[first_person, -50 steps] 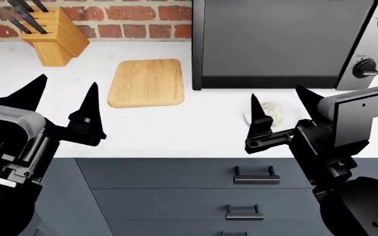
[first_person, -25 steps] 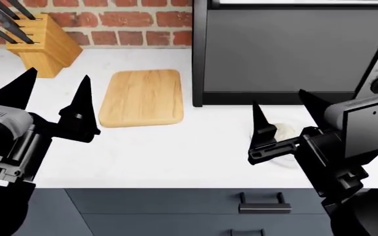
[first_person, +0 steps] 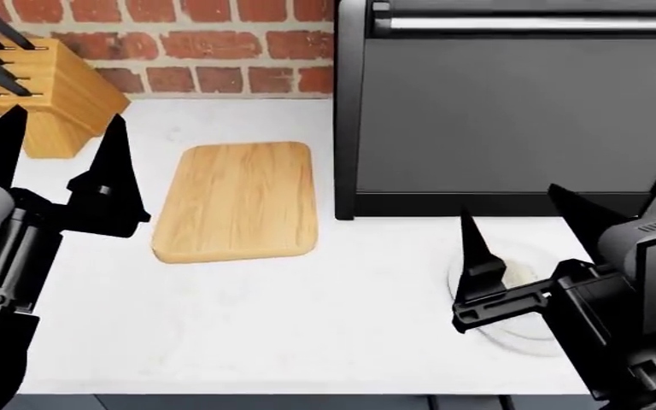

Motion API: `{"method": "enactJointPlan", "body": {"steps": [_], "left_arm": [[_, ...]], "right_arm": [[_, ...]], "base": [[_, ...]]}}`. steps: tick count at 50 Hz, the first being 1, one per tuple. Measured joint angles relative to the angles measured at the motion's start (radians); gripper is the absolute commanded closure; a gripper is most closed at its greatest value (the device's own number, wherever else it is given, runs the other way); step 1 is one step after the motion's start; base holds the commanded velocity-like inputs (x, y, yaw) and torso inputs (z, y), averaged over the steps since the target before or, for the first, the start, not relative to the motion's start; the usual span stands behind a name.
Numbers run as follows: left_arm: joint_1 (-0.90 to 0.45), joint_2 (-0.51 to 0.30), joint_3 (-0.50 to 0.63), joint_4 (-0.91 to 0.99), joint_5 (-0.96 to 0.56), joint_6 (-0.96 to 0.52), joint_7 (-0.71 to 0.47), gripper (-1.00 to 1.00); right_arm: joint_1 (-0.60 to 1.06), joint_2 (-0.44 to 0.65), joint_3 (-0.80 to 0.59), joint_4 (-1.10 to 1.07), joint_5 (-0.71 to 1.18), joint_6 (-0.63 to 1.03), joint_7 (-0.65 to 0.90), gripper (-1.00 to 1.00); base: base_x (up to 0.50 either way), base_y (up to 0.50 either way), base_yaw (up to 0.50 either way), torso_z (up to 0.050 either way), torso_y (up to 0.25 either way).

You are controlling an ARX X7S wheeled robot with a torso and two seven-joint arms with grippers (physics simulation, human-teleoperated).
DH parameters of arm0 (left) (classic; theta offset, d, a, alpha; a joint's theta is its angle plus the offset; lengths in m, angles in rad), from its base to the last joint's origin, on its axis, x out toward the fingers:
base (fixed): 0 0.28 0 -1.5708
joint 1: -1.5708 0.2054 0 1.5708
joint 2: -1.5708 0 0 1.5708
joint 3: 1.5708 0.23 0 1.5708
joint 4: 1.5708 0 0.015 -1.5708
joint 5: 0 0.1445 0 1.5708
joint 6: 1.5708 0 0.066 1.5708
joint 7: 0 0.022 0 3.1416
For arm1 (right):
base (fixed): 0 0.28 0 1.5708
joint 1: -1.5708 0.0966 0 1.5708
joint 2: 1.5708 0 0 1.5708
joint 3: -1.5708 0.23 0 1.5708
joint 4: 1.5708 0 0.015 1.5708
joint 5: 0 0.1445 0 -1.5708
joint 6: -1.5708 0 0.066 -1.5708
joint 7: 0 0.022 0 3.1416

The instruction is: Pick the dumpling from the plate and place it on the cutting board. Then pick the condiment bottle from the cabinet and place it next to the cutting board.

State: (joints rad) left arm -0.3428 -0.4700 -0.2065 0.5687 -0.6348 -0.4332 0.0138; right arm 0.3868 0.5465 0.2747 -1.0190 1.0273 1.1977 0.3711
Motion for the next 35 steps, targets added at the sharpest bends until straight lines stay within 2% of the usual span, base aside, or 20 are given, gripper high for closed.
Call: {"method": "enactJointPlan", "body": {"steps": [9, 24, 35], "left_arm": [[0.002, -0.002, 0.0, -0.001, -0.003, 0.004, 0.001, -1.0], [0.014, -0.002, 0.008, -0.012, 0.007, 0.021, 0.011, -1.0], [0.021, -0.001, 0.015, -0.021, 0.015, 0.032, 0.016, -1.0]], "right_arm": [[0.0, 0.029, -0.009, 0.014, 0.062, 0.016, 0.08, -1.0], [0.054, 0.106, 0.042, 0.146, 0.464, 0.088, 0.396, -1.0], [0.079, 0.147, 0.017, 0.216, 0.642, 0.087, 0.527, -1.0]], "base": [[0.04, 0.0, 0.0, 0.0, 0.0], [0.0, 0.0, 0.0, 0.0, 0.0], [0.0, 0.0, 0.0, 0.0, 0.0]]}}
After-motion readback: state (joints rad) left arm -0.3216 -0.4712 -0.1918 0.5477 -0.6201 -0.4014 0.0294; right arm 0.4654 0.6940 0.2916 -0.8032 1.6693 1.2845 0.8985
